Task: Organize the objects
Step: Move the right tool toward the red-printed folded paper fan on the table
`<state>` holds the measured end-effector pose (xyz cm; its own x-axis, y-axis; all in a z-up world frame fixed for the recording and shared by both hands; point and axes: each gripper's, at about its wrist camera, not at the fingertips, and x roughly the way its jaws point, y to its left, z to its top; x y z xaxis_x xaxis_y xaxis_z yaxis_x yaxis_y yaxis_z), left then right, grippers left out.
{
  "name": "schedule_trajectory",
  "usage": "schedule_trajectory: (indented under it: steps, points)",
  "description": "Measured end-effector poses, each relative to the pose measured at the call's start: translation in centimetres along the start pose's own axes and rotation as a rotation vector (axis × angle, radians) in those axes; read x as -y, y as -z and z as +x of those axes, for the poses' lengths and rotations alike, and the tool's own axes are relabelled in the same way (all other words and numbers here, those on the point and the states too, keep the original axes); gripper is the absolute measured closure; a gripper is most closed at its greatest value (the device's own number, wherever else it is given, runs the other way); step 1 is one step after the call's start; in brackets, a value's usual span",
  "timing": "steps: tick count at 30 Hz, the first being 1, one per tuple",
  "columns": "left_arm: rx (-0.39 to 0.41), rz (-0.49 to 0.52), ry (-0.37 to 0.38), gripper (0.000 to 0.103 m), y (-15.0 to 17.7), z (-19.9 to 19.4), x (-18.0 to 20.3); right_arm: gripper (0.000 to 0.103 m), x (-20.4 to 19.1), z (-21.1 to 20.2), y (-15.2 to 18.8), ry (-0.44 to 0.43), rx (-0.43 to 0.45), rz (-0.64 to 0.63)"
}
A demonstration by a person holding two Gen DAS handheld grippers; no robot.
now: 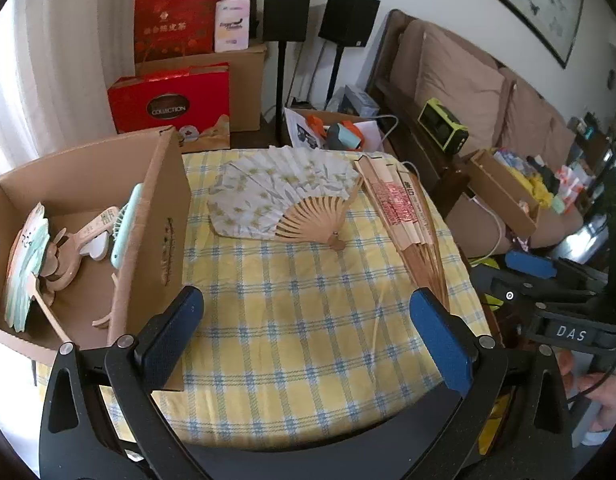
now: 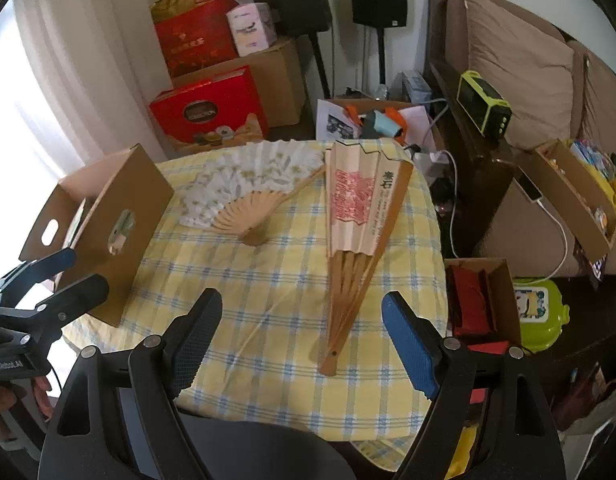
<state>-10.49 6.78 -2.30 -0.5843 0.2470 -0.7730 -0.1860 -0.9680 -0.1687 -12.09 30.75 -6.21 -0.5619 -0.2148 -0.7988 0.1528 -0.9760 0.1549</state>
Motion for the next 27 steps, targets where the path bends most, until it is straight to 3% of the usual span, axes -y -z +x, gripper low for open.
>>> schedule_trajectory:
  steps: [11, 21, 23, 27]
  points:
    - [-0.067, 0.024, 0.014, 0.000, -0.1, 4.3, 2.3, 0.019, 3.3, 3.3, 1.6, 0.068, -0.042, 0.083]
    - [-0.161, 0.003, 0.070, 0.000, 0.1, 8.6, 3.4, 0.023, 3.9, 5.8, 2.7, 0.044, -0.075, 0.115]
    - [-0.170, -0.014, 0.084, 0.000, 0.3, 9.3, 3.4, 0.028, 3.8, 6.4, 2.8, 0.036, -0.090, 0.118]
    - [-0.201, -0.063, 0.134, 0.000, 0.7, 10.8, 3.5, 0.050, 3.5, 7.5, 3.2, 0.014, -0.105, 0.120]
